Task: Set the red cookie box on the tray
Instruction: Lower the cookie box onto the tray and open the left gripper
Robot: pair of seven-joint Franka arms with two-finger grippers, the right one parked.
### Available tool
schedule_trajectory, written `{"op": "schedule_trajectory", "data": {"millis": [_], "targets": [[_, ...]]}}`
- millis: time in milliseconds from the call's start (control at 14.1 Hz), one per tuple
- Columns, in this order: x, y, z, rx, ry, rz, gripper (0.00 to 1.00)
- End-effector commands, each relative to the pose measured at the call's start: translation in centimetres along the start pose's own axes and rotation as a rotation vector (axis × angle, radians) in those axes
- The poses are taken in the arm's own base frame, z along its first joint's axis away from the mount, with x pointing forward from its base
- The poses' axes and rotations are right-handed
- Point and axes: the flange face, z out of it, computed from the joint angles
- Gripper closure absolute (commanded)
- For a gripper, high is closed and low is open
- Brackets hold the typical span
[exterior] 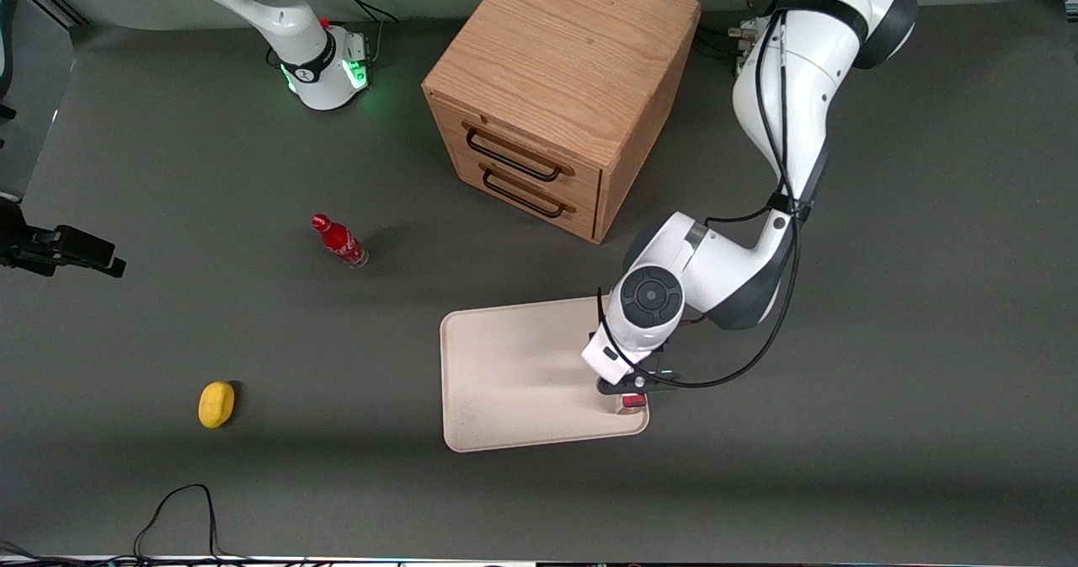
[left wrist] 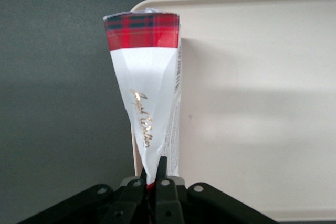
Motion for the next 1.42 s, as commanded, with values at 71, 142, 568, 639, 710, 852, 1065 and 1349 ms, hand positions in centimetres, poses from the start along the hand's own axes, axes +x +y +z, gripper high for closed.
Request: {"op": "schedule_trajectory", "data": {"millis": [71,142,568,639,710,852,1065,1349], "targets": [[-0.2,0.7,0.4,0.017,0.039,-0.026,1.00],[-0.2,0.6,0.5,0.022,0.041,-0.033,1.00],[-0.3,0.3,-0.6,0.060,0.045,-0.022,0.00],[-0.5,-0.1,-2.0,0.077,0.033,-0.025,0.00],[-0.7,-0.6,-3.8,0.096,0.010,-0.032,0.00],[-1.6,-1.4,-9.4,0.108,0.007,-0.037,0.00],[-5.0,-3.0,-20.0,0.136,0.010,-0.038,0.00],[-9.0,-6.2,-29.5,0.148,0.023,-0.057,0.00]]}}
